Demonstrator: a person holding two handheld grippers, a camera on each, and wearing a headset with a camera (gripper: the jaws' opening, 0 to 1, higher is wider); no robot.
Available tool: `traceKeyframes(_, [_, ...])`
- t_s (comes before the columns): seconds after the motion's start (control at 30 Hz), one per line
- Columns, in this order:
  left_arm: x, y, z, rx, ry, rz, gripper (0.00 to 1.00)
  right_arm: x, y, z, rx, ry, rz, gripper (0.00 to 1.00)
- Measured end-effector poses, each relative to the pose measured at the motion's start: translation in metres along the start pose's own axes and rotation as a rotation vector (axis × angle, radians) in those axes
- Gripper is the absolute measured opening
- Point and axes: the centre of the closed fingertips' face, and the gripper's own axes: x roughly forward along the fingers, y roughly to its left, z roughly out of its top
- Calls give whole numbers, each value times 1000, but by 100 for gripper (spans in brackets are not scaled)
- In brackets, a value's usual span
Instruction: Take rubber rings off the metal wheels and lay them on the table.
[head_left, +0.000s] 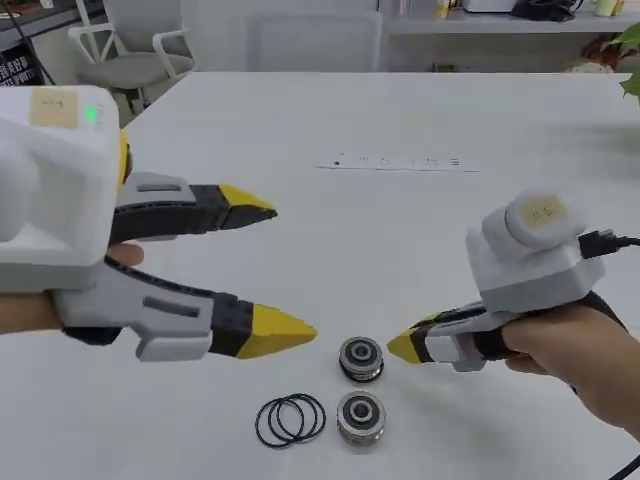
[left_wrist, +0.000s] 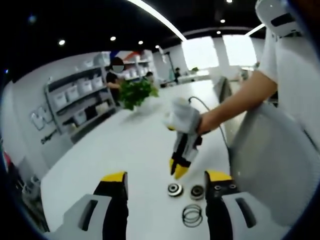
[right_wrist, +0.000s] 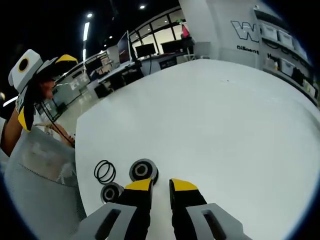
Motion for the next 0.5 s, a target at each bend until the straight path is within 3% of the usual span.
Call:
traceKeyframes(0.1, [11,1,-2,11,11,-29,60,2,4,-3,-87,29,7,14])
traceKeyframes(0.3, [32,0,-2,29,21,-82,60,6,10,-10,-127,62,28,16])
traceKeyframes(0.5, [51,3,-2,33,26,-112,57,7,12,-9,-130,41,45,19])
